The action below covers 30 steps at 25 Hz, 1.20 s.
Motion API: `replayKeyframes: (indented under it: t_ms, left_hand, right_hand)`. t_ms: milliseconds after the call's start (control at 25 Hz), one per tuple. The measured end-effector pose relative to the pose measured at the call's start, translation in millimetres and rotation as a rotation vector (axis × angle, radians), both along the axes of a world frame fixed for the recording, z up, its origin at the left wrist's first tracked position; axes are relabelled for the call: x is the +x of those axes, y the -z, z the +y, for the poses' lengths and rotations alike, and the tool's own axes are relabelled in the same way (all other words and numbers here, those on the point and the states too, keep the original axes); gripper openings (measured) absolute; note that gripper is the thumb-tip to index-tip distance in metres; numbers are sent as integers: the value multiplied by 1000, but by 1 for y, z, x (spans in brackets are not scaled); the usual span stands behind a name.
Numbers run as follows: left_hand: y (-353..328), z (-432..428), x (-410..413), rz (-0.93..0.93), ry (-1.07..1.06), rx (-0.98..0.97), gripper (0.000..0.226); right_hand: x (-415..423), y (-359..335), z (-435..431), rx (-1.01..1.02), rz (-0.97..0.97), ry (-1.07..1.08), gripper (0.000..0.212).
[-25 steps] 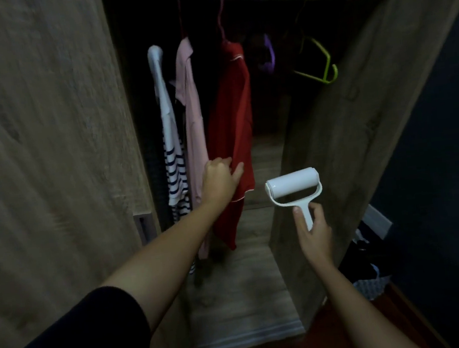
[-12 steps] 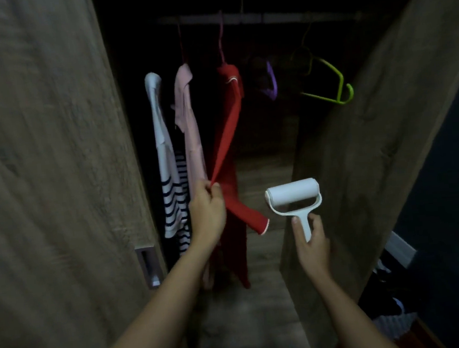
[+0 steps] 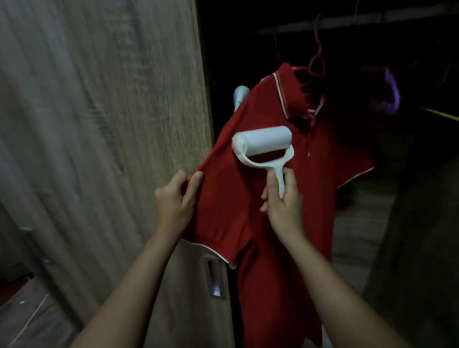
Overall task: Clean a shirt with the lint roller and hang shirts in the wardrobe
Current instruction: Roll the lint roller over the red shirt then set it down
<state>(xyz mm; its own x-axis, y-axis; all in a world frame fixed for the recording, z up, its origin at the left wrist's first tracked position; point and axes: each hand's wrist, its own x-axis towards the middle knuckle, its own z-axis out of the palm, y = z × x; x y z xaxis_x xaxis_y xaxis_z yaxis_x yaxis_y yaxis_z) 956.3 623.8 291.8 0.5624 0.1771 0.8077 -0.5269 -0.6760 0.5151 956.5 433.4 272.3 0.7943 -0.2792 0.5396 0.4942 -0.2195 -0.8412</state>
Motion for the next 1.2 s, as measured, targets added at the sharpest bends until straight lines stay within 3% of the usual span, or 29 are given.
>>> replayKeyframes:
  t_ms: [160, 280, 440, 520, 640, 840, 920, 1080, 1200]
  left_hand:
    - [3, 8, 10, 11, 64, -74, 55]
    - [2, 11, 13, 80, 136, -124, 58]
    - [5, 15, 18, 105, 139, -151, 58]
    - [6, 15, 19, 118, 125, -156, 60]
    - [2, 12, 14, 111, 115, -155, 50]
    - [6, 17, 18, 101, 94, -127, 66]
    - [4, 15, 16, 101, 92, -137, 63]
    - [1, 8, 11, 93, 77, -161, 47]
    - [2, 11, 12, 117, 71, -157, 52]
  right_hand:
    - [13, -11, 10, -128, -46, -53, 19]
    - [-12, 40, 9, -160, -26, -36, 15]
    - [-52, 106, 9, -265, 160, -215, 25]
    - [-40, 85, 12, -277, 83, -176, 19]
    - [-16, 44, 16, -275, -84, -86, 37]
    - [-53, 113, 5, -310, 177, -162, 35]
    - [-44, 102, 2, -330, 112, -143, 33]
    - [9, -3, -3, -237, -50, -13, 26]
    - [24, 11, -9, -253, 34, -13, 26]
